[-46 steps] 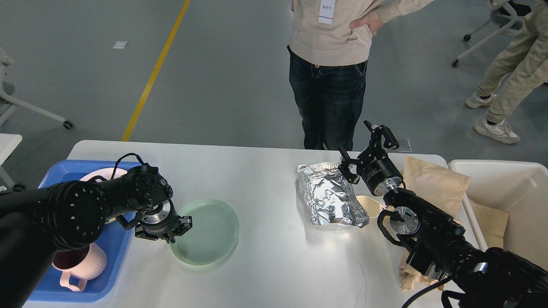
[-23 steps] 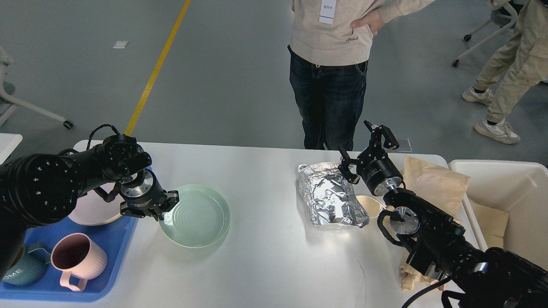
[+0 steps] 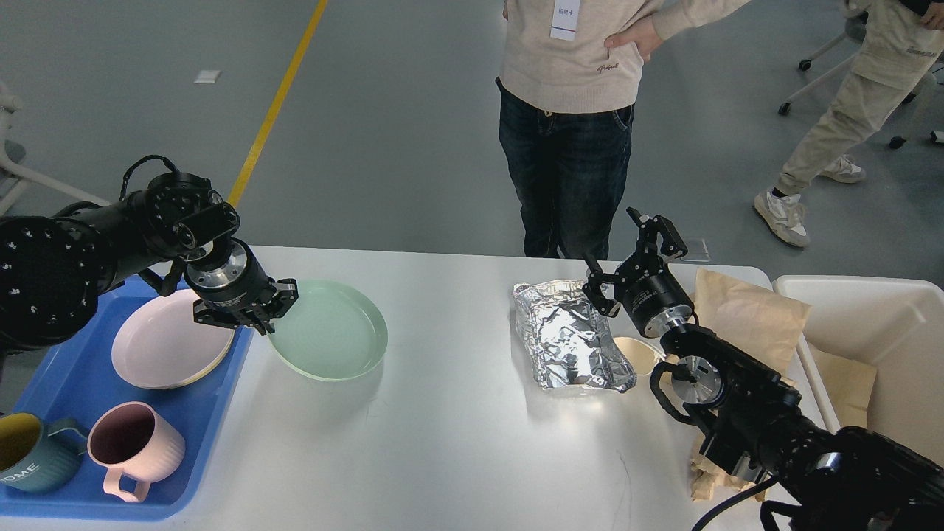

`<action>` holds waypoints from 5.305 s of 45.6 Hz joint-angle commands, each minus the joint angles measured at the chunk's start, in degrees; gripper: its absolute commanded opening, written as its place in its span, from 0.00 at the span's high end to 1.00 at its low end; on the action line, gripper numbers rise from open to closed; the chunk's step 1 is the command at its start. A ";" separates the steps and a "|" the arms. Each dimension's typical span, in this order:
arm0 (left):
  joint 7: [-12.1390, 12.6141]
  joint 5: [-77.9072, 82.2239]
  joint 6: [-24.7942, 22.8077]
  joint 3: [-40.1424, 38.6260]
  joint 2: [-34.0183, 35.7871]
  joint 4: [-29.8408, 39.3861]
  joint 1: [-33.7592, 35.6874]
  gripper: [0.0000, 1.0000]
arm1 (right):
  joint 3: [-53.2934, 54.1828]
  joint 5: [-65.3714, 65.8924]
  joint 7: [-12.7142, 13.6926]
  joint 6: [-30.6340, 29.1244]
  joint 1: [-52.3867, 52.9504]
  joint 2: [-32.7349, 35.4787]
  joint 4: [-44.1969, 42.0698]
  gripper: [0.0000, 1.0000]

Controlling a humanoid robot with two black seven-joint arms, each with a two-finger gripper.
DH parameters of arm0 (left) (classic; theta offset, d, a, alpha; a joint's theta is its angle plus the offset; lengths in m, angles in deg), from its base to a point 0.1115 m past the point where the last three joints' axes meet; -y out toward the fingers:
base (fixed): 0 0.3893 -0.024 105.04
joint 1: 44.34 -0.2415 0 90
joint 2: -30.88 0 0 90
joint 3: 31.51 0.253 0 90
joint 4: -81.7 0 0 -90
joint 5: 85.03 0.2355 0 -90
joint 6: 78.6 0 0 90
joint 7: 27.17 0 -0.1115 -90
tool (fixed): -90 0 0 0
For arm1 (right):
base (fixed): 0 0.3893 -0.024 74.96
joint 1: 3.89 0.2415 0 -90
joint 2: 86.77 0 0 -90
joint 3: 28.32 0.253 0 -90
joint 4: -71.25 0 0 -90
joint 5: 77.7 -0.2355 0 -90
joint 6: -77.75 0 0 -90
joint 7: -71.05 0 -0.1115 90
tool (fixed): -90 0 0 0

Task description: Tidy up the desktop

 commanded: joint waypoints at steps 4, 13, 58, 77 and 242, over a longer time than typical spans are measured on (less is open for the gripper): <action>0.65 -0.02 -3.46 -0.08 2.21 0.63 5.41 1.00 | 0.00 0.00 0.00 0.00 0.00 0.00 -0.08 0.00; 0.56 -0.11 -6.81 -0.08 8.27 5.36 13.32 1.00 | 0.00 0.00 0.00 0.00 0.00 0.00 -0.08 0.00; 0.21 -0.81 -6.28 -4.92 13.03 -28.20 -16.81 1.00 | 0.00 0.00 0.00 0.00 0.00 0.00 0.01 0.00; 0.39 -0.81 -6.19 -6.76 11.71 -31.10 -22.09 1.00 | 0.00 0.00 0.00 0.00 0.00 0.00 -0.08 0.00; -33.18 -0.19 9.89 -105.46 1.78 -33.21 -30.62 0.04 | 0.00 0.00 0.00 0.00 0.00 0.00 0.01 0.00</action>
